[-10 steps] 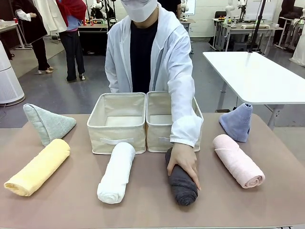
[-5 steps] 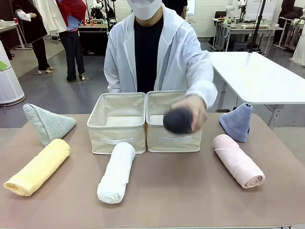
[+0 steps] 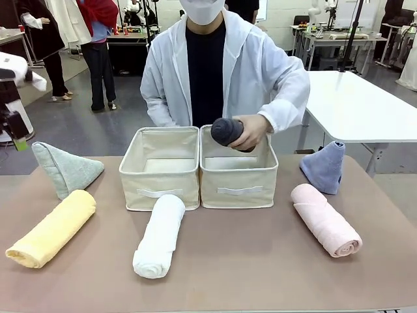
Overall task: Sort the towels based on their folding style.
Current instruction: Pick up one triangle-folded towel and place it in the left Fabric basket.
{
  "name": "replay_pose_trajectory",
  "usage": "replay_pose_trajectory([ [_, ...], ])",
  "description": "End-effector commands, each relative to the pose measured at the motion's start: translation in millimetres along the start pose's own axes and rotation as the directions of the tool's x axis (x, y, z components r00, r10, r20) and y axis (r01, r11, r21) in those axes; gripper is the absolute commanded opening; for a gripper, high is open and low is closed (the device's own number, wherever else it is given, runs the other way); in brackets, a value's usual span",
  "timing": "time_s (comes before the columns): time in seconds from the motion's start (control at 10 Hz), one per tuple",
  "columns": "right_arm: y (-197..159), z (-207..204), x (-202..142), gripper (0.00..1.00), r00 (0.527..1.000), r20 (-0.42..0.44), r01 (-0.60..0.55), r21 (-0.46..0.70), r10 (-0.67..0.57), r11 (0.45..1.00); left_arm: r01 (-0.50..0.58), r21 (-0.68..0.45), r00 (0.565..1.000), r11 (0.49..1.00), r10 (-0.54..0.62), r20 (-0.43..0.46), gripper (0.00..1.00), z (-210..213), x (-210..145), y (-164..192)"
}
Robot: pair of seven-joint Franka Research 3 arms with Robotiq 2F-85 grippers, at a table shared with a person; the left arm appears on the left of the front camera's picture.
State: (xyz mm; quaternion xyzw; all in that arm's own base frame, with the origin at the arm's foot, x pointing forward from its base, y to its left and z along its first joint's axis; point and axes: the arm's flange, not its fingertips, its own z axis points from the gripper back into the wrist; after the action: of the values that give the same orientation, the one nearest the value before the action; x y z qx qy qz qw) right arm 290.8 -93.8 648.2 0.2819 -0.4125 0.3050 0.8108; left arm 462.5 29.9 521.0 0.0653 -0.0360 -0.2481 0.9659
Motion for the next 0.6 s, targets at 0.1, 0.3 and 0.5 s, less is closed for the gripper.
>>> replay_pose_trajectory([
  [0.1,-1.7,-2.9,-1.3,1.00,1.000,0.012,-0.012,0.014,0.012,1.000,-0.006,-0.099,0.998,0.995,0.013,0.063,1.00,-8.9,29.0,9.5],
  [0.3,-1.7,-2.9,-1.3,1.00,1.000,0.012,-0.012,0.014,0.012,1.000,-0.009,-0.105,0.998,0.994,0.016,0.063,1.00,-26.8,39.5,6.0],
  [0.5,-1.7,-2.9,-1.3,1.00,1.000,0.012,-0.012,0.014,0.012,1.000,-0.035,-0.112,0.997,0.993,0.043,0.064,1.00,-37.0,43.8,10.0],
])
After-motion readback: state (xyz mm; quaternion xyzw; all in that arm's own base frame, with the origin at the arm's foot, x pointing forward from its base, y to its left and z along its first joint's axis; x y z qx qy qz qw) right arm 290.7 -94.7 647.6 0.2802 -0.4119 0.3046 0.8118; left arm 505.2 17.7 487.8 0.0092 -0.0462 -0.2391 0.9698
